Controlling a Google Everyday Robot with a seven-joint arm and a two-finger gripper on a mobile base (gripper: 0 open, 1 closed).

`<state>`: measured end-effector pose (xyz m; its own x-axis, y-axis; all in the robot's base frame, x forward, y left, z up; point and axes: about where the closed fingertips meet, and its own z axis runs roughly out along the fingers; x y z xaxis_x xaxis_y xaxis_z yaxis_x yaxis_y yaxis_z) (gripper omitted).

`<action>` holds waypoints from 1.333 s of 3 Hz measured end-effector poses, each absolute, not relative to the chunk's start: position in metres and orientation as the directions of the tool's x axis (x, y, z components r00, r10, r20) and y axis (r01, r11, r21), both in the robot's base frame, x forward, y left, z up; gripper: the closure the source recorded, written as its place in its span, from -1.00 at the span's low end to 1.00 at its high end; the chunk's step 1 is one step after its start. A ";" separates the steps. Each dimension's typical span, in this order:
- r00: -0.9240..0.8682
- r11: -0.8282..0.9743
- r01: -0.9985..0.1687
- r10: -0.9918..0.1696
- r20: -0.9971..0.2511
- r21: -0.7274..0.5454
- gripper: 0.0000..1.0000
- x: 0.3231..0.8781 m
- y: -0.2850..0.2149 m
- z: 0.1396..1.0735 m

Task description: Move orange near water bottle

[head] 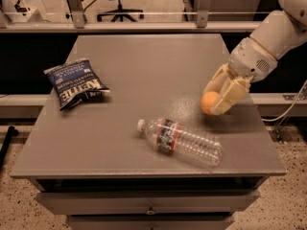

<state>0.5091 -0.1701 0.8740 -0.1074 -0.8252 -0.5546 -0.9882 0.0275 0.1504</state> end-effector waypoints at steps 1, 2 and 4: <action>-0.068 -0.028 -0.987 -0.822 -0.565 0.159 0.21 0.502 -0.163 0.870; -0.042 -0.062 -0.985 -0.820 -0.571 0.162 -0.26 0.498 -0.159 0.867; -0.007 -0.104 -0.982 -0.818 -0.576 0.160 -1.00 0.492 -0.155 0.863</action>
Offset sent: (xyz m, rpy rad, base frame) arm -0.0498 0.0025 -0.0066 0.0012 0.1139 0.2009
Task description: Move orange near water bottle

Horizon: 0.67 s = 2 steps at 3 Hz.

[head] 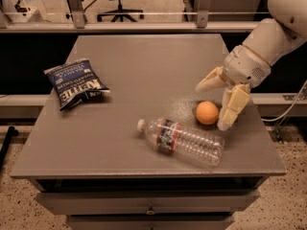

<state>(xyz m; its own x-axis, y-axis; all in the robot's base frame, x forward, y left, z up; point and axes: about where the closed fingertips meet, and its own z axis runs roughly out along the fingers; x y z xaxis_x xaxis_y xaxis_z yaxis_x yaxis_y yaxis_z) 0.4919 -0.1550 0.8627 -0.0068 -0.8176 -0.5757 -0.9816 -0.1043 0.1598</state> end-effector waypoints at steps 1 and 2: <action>-0.004 -0.106 -0.982 -0.819 -0.574 0.158 -1.00 0.492 -0.155 0.862; -0.035 -0.048 -0.991 -0.804 -0.593 0.124 -1.00 0.510 -0.171 0.868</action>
Offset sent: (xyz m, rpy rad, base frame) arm 0.0185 -0.0557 0.0184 0.0307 -0.0031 -0.1008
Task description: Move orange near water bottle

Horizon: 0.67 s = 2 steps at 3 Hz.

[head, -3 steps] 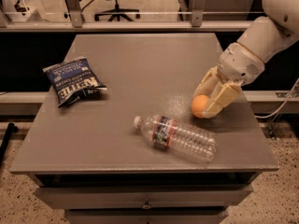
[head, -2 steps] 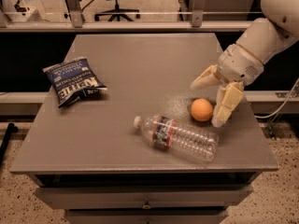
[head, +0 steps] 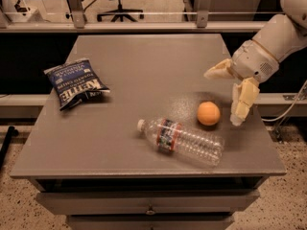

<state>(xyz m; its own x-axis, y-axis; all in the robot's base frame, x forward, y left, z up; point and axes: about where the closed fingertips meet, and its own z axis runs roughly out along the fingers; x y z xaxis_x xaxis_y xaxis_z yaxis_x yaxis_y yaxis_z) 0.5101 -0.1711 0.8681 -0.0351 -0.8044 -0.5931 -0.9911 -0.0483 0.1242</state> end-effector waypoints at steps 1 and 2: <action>-0.117 0.079 -0.993 -0.747 -0.655 0.086 -1.00 0.542 -0.215 0.878; -0.135 0.232 -0.972 -0.660 -0.739 -0.029 -1.00 0.563 -0.264 0.927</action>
Offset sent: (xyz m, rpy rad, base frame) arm 0.0635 -0.1817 0.1410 0.2938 -0.3169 -0.4648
